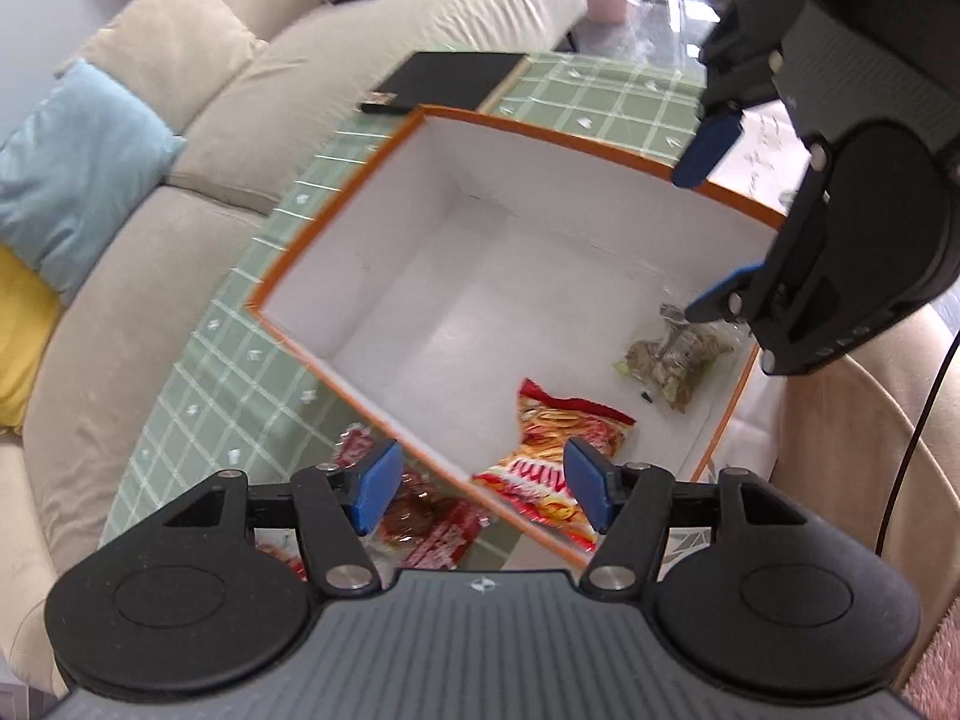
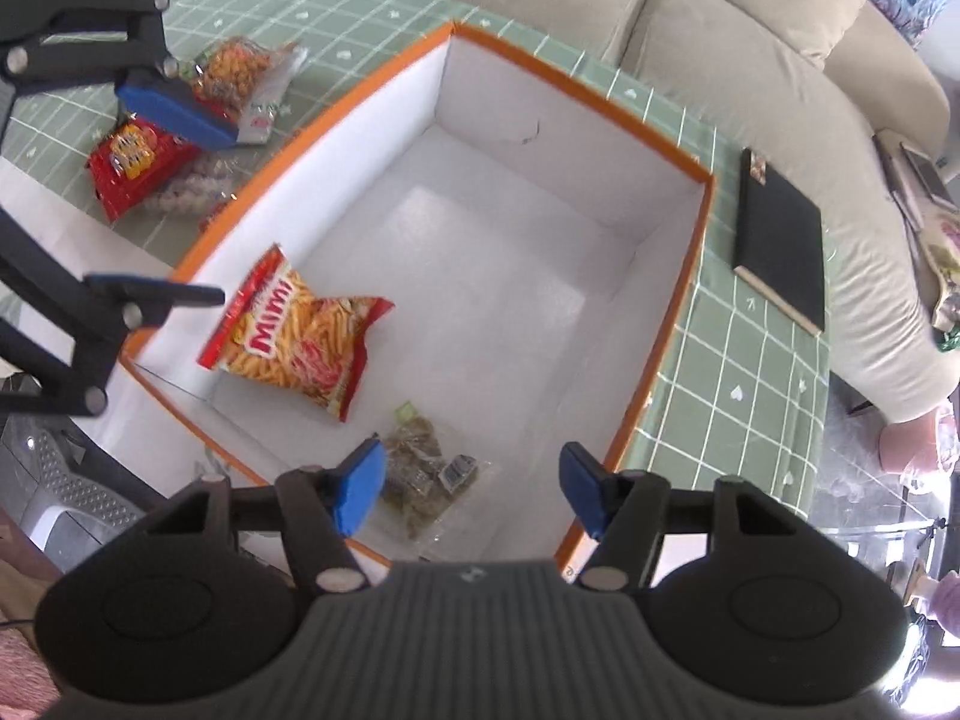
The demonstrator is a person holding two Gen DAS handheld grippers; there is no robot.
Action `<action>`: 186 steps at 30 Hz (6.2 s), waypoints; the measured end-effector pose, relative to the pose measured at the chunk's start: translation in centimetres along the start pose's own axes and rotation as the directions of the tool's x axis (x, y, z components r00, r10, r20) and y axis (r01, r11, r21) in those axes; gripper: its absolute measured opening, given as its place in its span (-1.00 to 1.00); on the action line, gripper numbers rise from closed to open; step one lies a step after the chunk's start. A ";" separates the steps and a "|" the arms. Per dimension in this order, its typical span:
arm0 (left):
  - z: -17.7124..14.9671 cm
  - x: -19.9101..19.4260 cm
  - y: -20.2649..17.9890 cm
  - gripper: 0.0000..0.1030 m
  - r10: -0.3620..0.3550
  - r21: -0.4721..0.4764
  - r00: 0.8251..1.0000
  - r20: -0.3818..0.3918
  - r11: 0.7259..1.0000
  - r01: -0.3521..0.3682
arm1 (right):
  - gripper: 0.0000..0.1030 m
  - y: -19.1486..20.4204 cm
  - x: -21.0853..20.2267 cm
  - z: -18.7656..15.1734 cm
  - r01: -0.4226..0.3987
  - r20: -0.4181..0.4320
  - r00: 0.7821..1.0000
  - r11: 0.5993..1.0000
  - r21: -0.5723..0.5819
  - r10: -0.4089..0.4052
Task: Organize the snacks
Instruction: 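Open both tools to drop the bags into the box, then move both tools back over the remaining snack pile, then grasp the dark chocolate packet with the left tool while the right tool grasps the large red bag, then lift and carry both held packets over the orange box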
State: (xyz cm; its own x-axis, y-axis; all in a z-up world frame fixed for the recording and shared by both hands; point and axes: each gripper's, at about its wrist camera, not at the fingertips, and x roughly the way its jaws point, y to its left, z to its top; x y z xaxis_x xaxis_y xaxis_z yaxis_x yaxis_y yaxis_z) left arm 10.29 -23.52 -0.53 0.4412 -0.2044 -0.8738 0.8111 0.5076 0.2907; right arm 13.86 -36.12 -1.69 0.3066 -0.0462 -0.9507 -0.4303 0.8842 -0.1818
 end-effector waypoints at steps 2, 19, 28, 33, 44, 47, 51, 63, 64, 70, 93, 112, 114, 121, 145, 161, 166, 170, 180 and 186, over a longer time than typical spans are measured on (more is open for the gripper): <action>-0.5 -0.7 0.7 0.42 0.012 -0.026 1.000 -0.001 1.000 -0.012 | 0.26 0.7 -0.7 0.3 0.002 0.011 1.000 1.000 -0.008 -0.002; -12.2 -2.2 8.1 0.42 0.197 -0.323 0.979 -0.059 0.924 -0.205 | 0.29 10.7 -3.4 7.1 -0.092 0.185 0.979 0.996 0.009 0.089; -18.3 -0.7 10.8 0.42 0.185 -0.505 0.979 -0.081 0.839 -0.201 | 0.28 15.2 -0.4 9.8 -0.145 0.210 0.969 0.988 0.061 0.129; -20.5 0.6 11.3 0.41 0.147 -0.564 0.986 -0.080 0.808 -0.166 | 0.28 18.0 2.3 10.5 -0.117 0.170 0.979 0.992 0.036 0.109; -23.3 3.4 14.4 0.40 0.034 -0.684 0.997 -0.067 0.726 -0.071 | 0.27 18.2 6.4 12.9 -0.141 0.098 0.986 0.988 0.070 0.134; -23.2 3.8 15.2 0.40 0.012 -0.695 0.999 -0.034 0.719 -0.033 | 0.27 17.8 7.3 13.7 -0.149 0.092 0.986 0.985 0.088 0.141; -22.6 4.5 15.7 0.41 0.002 -0.695 1.000 0.001 0.719 -0.001 | 0.11 16.9 8.5 14.6 -0.167 0.089 0.984 0.978 0.125 0.157; -25.1 6.1 19.0 0.48 -0.007 -0.777 1.000 0.016 0.630 0.017 | 0.40 17.1 10.8 15.8 -0.300 0.122 0.953 0.918 0.260 0.277; -25.2 6.3 19.0 0.48 -0.016 -0.778 1.000 0.025 0.628 0.029 | 0.44 17.3 11.2 15.9 -0.304 0.119 0.952 0.912 0.277 0.281; -26.2 6.9 18.6 0.44 -0.010 -0.785 1.000 -0.011 0.619 -0.002 | 0.61 18.6 12.2 16.6 -0.299 0.131 0.954 0.903 0.308 0.271; -26.1 6.8 17.1 0.52 -0.043 -0.784 0.999 -0.001 0.620 0.026 | -0.81 17.4 9.2 15.7 -0.256 0.228 0.955 0.915 0.313 0.189; -23.1 10.2 14.3 0.32 -0.024 -0.747 0.997 -0.070 0.664 -0.036 | 0.01 15.7 9.5 12.6 -0.176 0.184 0.976 0.927 0.330 0.119; -23.2 10.1 14.0 0.29 -0.021 -0.750 0.998 -0.066 0.661 -0.036 | 0.12 16.1 9.5 12.4 -0.158 0.183 0.978 0.933 0.323 0.102; -24.1 9.0 13.6 0.07 0.008 -0.777 0.996 -0.089 0.625 -0.075 | 0.27 17.1 9.2 11.7 -0.144 0.211 0.975 0.925 0.351 0.072; -27.3 7.1 14.7 0.06 0.030 -0.848 0.992 -0.126 0.515 -0.124 | 0.38 21.2 11.8 14.9 -0.051 0.118 0.993 0.922 0.384 0.006; -26.2 4.2 13.3 0.05 -0.011 -0.826 0.986 -0.168 0.548 -0.135 | 0.19 20.7 6.7 13.2 -0.110 0.167 0.983 0.979 0.174 0.080; -24.7 2.7 12.5 0.06 -0.004 -0.802 0.986 -0.168 0.581 -0.135 | 0.19 19.6 4.4 12.1 -0.170 0.182 0.972 0.979 0.116 0.147; -23.0 1.7 11.8 0.05 0.003 -0.773 0.984 -0.181 0.617 -0.144 | 0.19 18.1 2.8 11.0 -0.212 0.164 0.968 0.971 0.114 0.192; -17.4 -0.6 9.9 0.06 0.009 -0.725 0.994 -0.113 0.683 -0.089 | 0.19 11.7 -0.9 7.3 -0.300 0.159 0.950 0.932 0.204 0.271; -12.6 -1.6 8.6 0.05 0.009 -0.680 1.000 -0.025 0.733 -0.023 | 0.19 6.5 -3.2 5.0 -0.300 0.202 0.947 0.909 0.290 0.249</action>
State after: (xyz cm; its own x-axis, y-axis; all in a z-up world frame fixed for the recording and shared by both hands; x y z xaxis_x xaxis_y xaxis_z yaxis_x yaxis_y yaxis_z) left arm 11.71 -8.31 -1.53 0.4386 -0.1792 -0.8807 0.3233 0.9458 -0.0314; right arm 14.35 -27.93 1.48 0.3549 0.2701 -0.8950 -0.2366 0.9522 0.1935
